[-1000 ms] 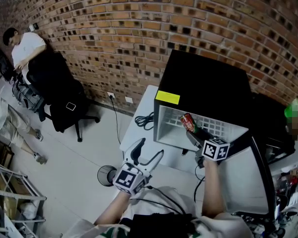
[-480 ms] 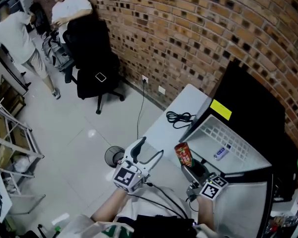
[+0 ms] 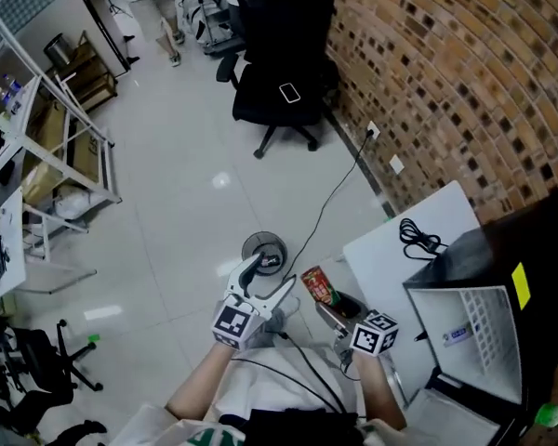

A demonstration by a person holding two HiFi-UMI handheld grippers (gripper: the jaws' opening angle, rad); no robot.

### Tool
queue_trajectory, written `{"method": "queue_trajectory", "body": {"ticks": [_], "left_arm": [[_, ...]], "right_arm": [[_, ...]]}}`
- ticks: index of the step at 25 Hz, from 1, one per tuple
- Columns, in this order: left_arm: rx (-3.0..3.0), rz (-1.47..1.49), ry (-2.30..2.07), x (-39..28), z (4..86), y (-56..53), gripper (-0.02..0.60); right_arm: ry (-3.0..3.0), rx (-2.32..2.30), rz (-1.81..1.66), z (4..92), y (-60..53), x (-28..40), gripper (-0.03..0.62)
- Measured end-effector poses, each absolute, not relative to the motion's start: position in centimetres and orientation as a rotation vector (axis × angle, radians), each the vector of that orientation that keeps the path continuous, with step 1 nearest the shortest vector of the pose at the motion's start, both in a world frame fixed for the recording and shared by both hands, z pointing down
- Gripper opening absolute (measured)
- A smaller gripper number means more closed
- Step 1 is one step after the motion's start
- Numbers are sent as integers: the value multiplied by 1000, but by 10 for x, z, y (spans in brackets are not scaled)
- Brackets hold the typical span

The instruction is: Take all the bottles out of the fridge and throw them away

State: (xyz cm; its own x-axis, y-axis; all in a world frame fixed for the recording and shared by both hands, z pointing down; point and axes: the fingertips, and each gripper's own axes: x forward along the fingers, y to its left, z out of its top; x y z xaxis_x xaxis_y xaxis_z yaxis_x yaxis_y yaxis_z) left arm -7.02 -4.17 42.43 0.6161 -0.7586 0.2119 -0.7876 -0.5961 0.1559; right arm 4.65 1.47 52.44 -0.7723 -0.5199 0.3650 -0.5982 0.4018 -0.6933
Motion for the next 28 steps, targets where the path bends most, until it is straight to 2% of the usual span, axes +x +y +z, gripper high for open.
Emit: {"method": "queue_trajectory", "body": {"ticks": [7,12,17,22,28], "left_arm": [[2315,387,-1410,-163,573,-53,328],[2008,363,-1503,-213,678,-43,328],[1917,402,-1478,-215,772,-44,328],[1868,442,-1420,-222,847,-36,328],[1846,496,-1407,-235,882,-34,328]], "right_arm": [[-2308,809,1174,696,-42,-33,295],[-2087,720,1149,856,-64,-78,295],[-1869,717,1196,998,-74,-99,295],[-1734,721,1157,1099,-75,-117,295],[-1715,674,909,1152,-93,-129,294]]}}
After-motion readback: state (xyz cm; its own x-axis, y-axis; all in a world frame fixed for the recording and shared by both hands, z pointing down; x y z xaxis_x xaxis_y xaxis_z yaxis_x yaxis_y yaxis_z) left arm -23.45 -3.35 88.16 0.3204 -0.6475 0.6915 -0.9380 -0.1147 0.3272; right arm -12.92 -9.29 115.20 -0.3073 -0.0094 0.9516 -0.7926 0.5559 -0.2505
